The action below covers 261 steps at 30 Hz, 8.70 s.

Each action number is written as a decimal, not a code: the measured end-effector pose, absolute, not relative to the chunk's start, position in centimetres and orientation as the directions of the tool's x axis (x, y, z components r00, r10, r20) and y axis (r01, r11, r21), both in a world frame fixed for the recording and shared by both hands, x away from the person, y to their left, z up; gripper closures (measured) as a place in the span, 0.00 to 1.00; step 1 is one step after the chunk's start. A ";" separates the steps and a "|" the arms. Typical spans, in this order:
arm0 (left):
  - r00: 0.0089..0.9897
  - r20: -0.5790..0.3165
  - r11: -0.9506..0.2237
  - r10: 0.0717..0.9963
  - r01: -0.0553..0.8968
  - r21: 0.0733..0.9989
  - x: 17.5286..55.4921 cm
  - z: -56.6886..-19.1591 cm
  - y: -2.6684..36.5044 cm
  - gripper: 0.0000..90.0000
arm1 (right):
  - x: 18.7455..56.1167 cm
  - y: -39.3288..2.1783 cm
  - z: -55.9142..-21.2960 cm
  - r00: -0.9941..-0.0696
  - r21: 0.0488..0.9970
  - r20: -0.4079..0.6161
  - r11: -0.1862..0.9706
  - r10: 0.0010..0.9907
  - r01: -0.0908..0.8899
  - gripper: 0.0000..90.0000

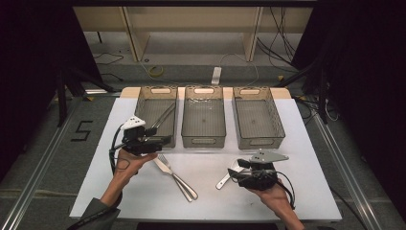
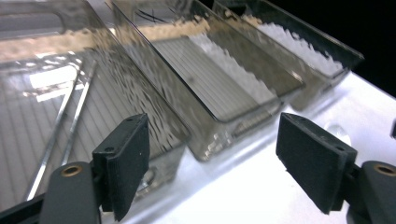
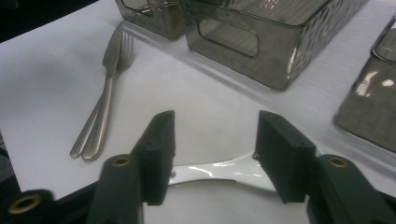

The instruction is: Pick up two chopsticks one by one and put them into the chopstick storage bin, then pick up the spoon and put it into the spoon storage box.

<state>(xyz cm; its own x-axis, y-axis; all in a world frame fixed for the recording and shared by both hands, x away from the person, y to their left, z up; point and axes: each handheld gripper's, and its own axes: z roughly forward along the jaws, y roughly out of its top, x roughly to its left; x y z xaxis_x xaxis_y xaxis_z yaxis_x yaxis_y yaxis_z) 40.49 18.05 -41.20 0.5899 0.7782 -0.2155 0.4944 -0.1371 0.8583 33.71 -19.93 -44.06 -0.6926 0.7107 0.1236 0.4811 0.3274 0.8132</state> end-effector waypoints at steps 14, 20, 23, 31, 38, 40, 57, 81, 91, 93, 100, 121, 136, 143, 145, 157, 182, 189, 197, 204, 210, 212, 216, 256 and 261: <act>0.635 -0.226 -0.141 0.739 0.474 0.869 37.9 -41.7 18.4 0.22 | 34.4 -18.1 -44.7 -0.737 0.785 0.128 0.386 0.664 0.484 0.82; 0.647 -0.214 -0.165 0.732 0.472 0.866 37.1 -41.7 17.8 0.20 | 34.4 -17.4 -45.2 -0.764 0.772 0.106 0.432 0.636 0.466 0.94; 0.646 -0.208 -0.168 0.734 0.470 0.866 36.8 -41.6 17.8 0.19 | 34.5 -17.3 -45.3 -0.769 0.772 0.107 0.435 0.631 0.464 0.98; 0.666 -0.170 -0.213 0.726 0.453 0.866 36.3 -41.9 17.4 0.18 | 35.1 -16.4 -46.0 -0.771 0.748 0.111 0.458 0.627 0.480 1.00; 0.683 -0.143 -0.237 0.716 0.431 0.871 35.8 -41.8 17.0 0.18 | 35.3 -15.7 -46.7 -0.780 0.718 0.108 0.495 0.616 0.490 1.00; 0.678 -0.147 -0.232 0.720 0.434 0.870 35.8 -41.8 17.0 0.18 | 35.4 -15.5 -46.9 -0.783 0.709 0.107 0.505 0.612 0.492 1.00; 0.686 -0.125 -0.252 0.717 0.422 0.871 35.6 -41.8 16.9 0.18 | 35.9 -14.6 -48.1 -0.784 0.641 0.087 0.568 0.615 0.516 1.00; 0.681 -0.119 -0.247 0.723 0.415 0.876 35.5 -41.7 17.0 0.19 | 34.7 -16.1 -47.4 -0.817 0.524 0.102 0.668 0.567 0.529 1.00; 0.681 -0.136 -0.223 0.719 0.412 0.884 35.4 -41.5 17.2 0.19 | 34.4 -18.4 -46.8 -0.801 0.468 0.074 0.689 0.593 0.553 1.00; 0.681 -0.133 -0.226 0.720 0.412 0.883 35.4 -41.5 17.2 0.19 | 34.4 -19.1 -46.8 -0.797 0.464 0.060 0.690 0.601 0.556 1.00; 0.681 -0.128 -0.230 0.721 0.409 0.883 35.4 -41.6 17.2 0.19 | 34.8 -21.0 -46.6 -0.766 0.455 0.039 0.672 0.641 0.585 1.00; 0.685 -0.117 -0.233 0.720 0.396 0.888 35.4 -41.5 17.1 0.19 | 36.1 -21.7 -44.8 -0.730 0.499 0.013 0.629 0.683 0.597 0.39; 0.685 -0.118 -0.232 0.718 0.396 0.889 35.4 -41.5 17.2 0.18 | 37.2 -21.6 -46.0 -0.731 0.425 0.009 0.659 0.682 0.621 0.61; 0.685 -0.116 -0.234 0.719 0.395 0.888 35.4 -41.5 17.2 0.18 | 37.2 -21.3 -46.2 -0.735 0.396 -0.006 0.676 0.678 0.621 0.76; 0.684 -0.116 -0.234 0.720 0.397 0.888 35.4 -41.6 17.2 0.18 | 37.2 -21.2 -46.2 -0.739 0.393 -0.006 0.682 0.673 0.617 0.80; 0.684 -0.111 -0.235 0.721 0.392 0.889 35.4 -41.5 17.2 0.18 | 37.3 -21.0 -46.1 -0.736 0.376 0.002 0.682 0.677 0.628 0.85; 0.679 -0.131 -0.212 0.723 0.398 0.892 35.4 -41.5 17.4 0.18 | 39.2 -19.5 -41.4 -0.742 0.580 -0.009 0.608 0.670 0.542 0.85; 0.676 -0.130 -0.212 0.725 0.400 0.892 35.4 -41.5 17.4 0.18 | 40.5 -18.4 -40.2 -0.743 0.611 -0.012 0.593 0.669 0.524 0.85; 0.676 -0.134 -0.208 0.725 0.400 0.893 35.4 -41.5 17.4 0.18 | 42.3 -17.0 -38.8 -0.731 0.640 -0.022 0.572 0.682 0.513 0.85; 0.670 -0.145 -0.189 0.728 0.400 0.897 35.3 -41.4 17.5 0.18 | 43.8 -15.8 -37.9 -0.723 0.656 -0.017 0.554 0.690 0.513 0.85; 0.668 -0.149 -0.184 0.729 0.401 0.897 35.3 -41.3 17.6 0.18 | 45.4 -14.7 -37.6 -0.714 0.659 -0.020 0.546 0.700 0.517 0.85; 0.666 -0.152 -0.179 0.730 0.401 0.899 35.3 -41.3 17.7 0.18 | 45.7 -14.3 -37.5 -0.712 0.660 -0.033 0.550 0.702 0.512 0.85; 0.663 -0.154 -0.174 0.732 0.402 0.899 35.2 -41.3 17.7 0.18 | 46.4 -13.7 -37.5 -0.706 0.660 -0.029 0.544 0.708 0.518 0.85; 0.663 -0.157 -0.159 0.732 0.390 0.907 34.9 -41.1 17.7 0.18 | 51.7 -10.2 -39.8 -0.621 0.608 0.013 0.487 0.783 0.627 0.85; 0.664 -0.157 -0.159 0.731 0.390 0.907 34.9 -41.1 17.7 0.18 | 51.9 -9.9 -40.2 -0.621 0.592 0.011 0.495 0.784 0.636 0.85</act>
<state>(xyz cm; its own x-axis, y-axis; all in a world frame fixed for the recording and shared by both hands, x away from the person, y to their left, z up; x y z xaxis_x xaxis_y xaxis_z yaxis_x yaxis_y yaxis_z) 34.87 17.69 -41.13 0.6637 0.7314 -0.1569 0.3895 -0.1589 0.9072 51.88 -9.91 -40.18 -0.6206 0.7840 0.0110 0.6359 0.4951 0.5921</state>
